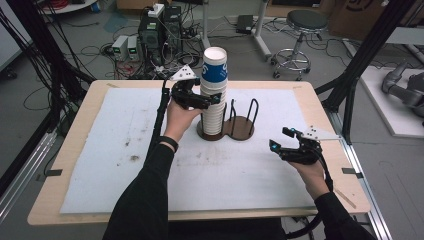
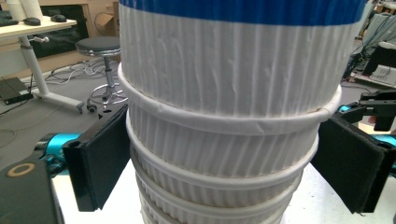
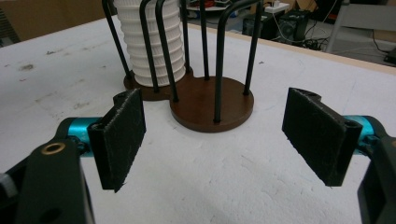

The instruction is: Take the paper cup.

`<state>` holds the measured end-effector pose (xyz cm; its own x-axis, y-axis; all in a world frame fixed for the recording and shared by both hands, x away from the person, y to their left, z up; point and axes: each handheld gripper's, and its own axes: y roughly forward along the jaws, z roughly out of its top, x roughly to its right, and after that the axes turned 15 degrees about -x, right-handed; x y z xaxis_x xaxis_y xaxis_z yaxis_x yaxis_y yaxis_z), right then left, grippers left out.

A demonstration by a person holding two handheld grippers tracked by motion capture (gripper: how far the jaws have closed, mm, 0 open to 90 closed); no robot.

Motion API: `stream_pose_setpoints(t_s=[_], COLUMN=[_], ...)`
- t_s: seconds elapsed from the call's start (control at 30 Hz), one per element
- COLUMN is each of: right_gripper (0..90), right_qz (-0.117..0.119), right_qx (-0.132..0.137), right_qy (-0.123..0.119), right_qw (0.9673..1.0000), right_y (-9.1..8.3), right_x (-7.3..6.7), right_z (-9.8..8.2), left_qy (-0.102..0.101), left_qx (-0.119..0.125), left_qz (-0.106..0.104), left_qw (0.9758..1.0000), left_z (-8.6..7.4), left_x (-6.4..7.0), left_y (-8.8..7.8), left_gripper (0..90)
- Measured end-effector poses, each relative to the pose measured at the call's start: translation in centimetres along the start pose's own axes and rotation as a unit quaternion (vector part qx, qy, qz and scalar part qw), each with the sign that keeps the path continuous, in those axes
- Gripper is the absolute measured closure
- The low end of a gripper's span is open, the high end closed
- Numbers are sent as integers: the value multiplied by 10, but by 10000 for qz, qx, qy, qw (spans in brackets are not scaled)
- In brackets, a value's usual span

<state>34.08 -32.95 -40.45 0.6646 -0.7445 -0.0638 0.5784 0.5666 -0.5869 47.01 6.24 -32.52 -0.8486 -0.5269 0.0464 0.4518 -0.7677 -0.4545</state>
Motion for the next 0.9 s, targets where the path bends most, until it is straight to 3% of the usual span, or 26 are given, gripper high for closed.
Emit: stream_pose_setpoints(t_s=[0.5,0.77,0.9], right_gripper=[226,240,244], right_qz=[294,443,484], right_qx=[150,258,290], right_qy=[-136,-326,-503], right_qw=[9994,9982,9971], right_y=[-2,3,7], right_x=[-10,-13,-18], right_z=[28,61,86], left_qy=[8,19,32], left_qx=[17,1,7], left_qz=[-13,7,9], left_qw=[10000,10000,10000], left_z=[0,0,0], left_x=[-1,0,0], left_y=[0,0,1], left_gripper=[110,110,110])
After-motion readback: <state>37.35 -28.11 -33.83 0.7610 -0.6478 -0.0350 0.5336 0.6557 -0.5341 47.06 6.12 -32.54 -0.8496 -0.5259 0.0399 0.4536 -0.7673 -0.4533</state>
